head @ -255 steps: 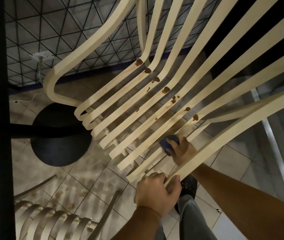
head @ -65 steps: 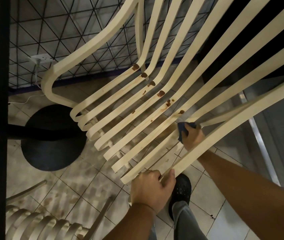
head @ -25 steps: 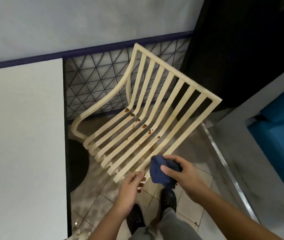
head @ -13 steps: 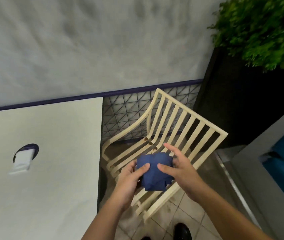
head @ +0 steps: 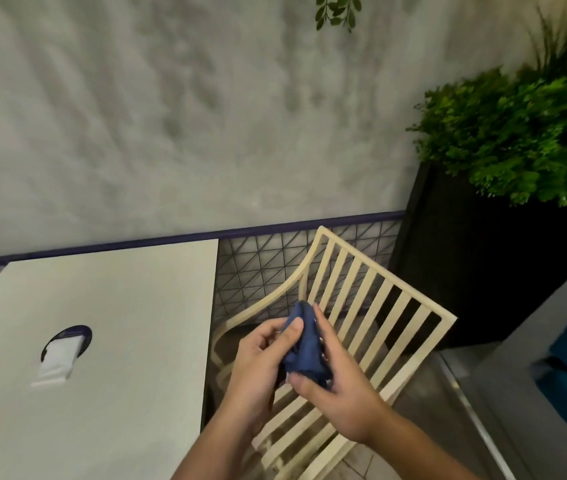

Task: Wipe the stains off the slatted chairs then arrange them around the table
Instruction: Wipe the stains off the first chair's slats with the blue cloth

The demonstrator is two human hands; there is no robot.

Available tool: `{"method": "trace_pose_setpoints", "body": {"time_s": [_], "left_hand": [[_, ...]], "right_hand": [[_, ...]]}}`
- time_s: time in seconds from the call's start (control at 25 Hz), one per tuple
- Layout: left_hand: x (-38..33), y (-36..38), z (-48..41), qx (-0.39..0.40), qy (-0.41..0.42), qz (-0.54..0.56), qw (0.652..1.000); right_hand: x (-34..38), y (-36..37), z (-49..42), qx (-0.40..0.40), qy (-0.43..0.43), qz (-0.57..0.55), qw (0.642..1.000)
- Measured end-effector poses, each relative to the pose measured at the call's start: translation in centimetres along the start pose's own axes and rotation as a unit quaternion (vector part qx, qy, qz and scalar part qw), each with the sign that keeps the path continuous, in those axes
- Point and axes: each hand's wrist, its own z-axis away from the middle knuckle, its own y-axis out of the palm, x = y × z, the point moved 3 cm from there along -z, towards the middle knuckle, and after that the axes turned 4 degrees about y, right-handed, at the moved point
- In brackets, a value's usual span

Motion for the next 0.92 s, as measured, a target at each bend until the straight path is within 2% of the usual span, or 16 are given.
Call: {"method": "trace_pose_setpoints", "body": {"time_s": [0.08, 0.16, 0.24, 0.36, 0.44, 0.6, 0.68, 0.8, 0.92], "left_hand": [[-0.6, 0.8, 0.4, 0.005, 0.014, 0.008, 1.000], [-0.4, 1.0, 1.0, 0.007, 0.034, -0.012, 0.999], [0.0, 0.9, 1.3, -0.006, 0.042, -0.046, 0.998], [1.0, -0.2, 0.6, -0.057, 0.062, -0.180, 0.980], [1.1, -0.8, 0.0, -0.087, 0.064, -0.218, 0.970], [0.3, -2.7, -0.8, -0.090, 0.029, -0.164, 0.982], [-0.6, -4.6, -1.6, -0.085, -0.024, -0.081, 0.993], [-1.9, -7.4, -2.3, -0.028, -0.100, 0.018, 0.994], [-1.7, -9.8, -2.6, 0.024, -0.122, 0.111, 0.986]], "right_hand": [[0.0, 0.9, 0.1, -0.013, 0.000, -0.160, 0.987], [0.0, 1.5, 0.1, -0.027, 0.023, -0.266, 0.963], [0.0, 2.0, -0.2, -0.041, 0.075, -0.374, 0.923], [-0.5, 2.5, -1.2, -0.063, 0.163, -0.506, 0.845], [-0.3, 2.5, -1.6, -0.053, 0.187, -0.505, 0.841], [0.2, 1.4, -2.4, -0.076, 0.213, -0.368, 0.902], [0.5, 0.6, -2.7, -0.084, 0.231, -0.365, 0.898], [1.3, -0.9, -3.3, -0.060, 0.296, -0.407, 0.862], [2.7, -1.3, -3.7, 0.007, 0.278, -0.415, 0.866]]}}
